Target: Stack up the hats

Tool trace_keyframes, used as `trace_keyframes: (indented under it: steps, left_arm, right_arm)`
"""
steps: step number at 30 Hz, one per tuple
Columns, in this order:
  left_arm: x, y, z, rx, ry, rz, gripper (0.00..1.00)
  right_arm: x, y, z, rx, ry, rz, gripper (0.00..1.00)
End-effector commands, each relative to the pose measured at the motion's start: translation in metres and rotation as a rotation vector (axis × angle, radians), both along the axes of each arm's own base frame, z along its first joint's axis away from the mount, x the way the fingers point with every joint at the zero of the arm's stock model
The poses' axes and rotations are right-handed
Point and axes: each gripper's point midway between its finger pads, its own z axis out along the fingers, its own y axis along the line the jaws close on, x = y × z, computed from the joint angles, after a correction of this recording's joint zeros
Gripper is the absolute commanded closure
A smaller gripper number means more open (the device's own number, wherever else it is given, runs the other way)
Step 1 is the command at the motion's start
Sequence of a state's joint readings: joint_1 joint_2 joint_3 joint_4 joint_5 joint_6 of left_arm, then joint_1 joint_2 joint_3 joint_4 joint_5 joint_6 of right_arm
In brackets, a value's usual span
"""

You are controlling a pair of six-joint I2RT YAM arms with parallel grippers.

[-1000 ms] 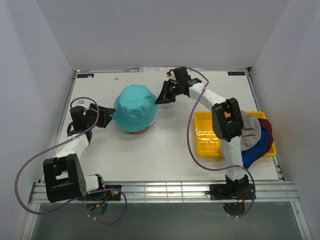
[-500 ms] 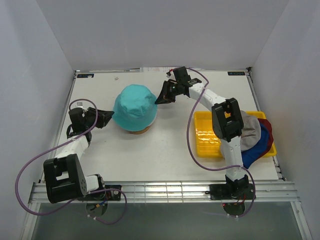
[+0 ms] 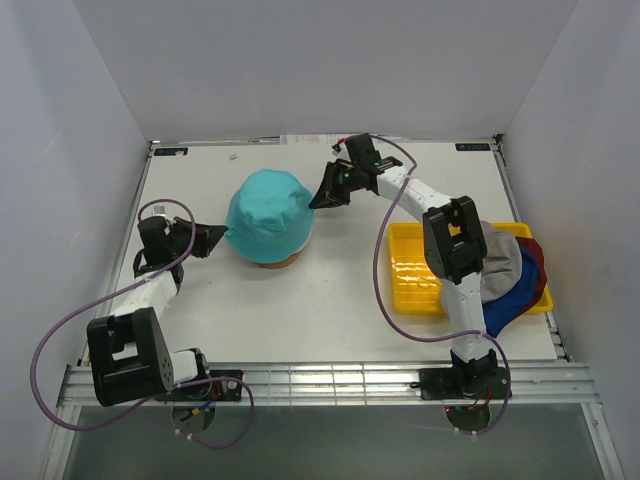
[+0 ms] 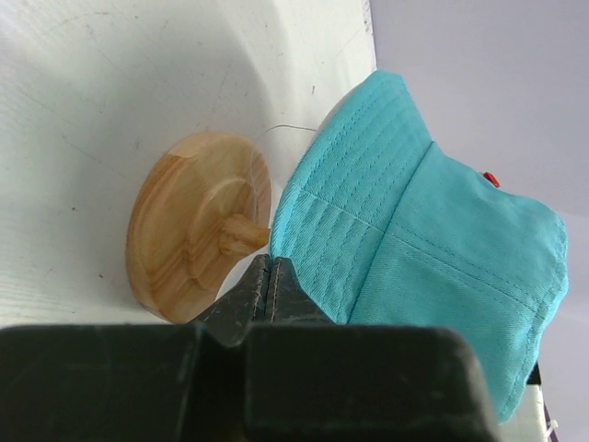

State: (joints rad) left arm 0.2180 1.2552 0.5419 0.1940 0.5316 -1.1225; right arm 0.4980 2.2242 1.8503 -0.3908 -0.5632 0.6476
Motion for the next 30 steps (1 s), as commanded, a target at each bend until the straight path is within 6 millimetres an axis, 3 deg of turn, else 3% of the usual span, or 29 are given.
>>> trace_keyframes:
  steps: [1,10,18,23,30]
  left_arm:
    - [-0.004,0.013,-0.020,0.055,0.068,0.052,1.00]
    - [-0.009,0.026,-0.060,0.121,0.196,0.089,1.00]
    - [-0.011,0.028,-0.072,0.147,0.223,0.082,1.00]
    - [-0.010,0.028,-0.070,0.160,0.206,0.072,1.00]
    - [-0.001,0.031,-0.048,0.199,0.165,0.049,1.00]
  right_arm:
    - [0.002,0.002,0.021,0.021,-0.054,0.002,0.92]
    - [-0.002,0.000,0.011,0.002,-0.040,0.003,0.92]
    - [-0.004,-0.004,-0.001,-0.021,-0.025,0.003,0.92]
    - [-0.006,-0.008,-0.007,-0.043,-0.025,0.001,0.92]
    - [-0.002,-0.006,0.003,-0.041,-0.039,0.003,0.92]
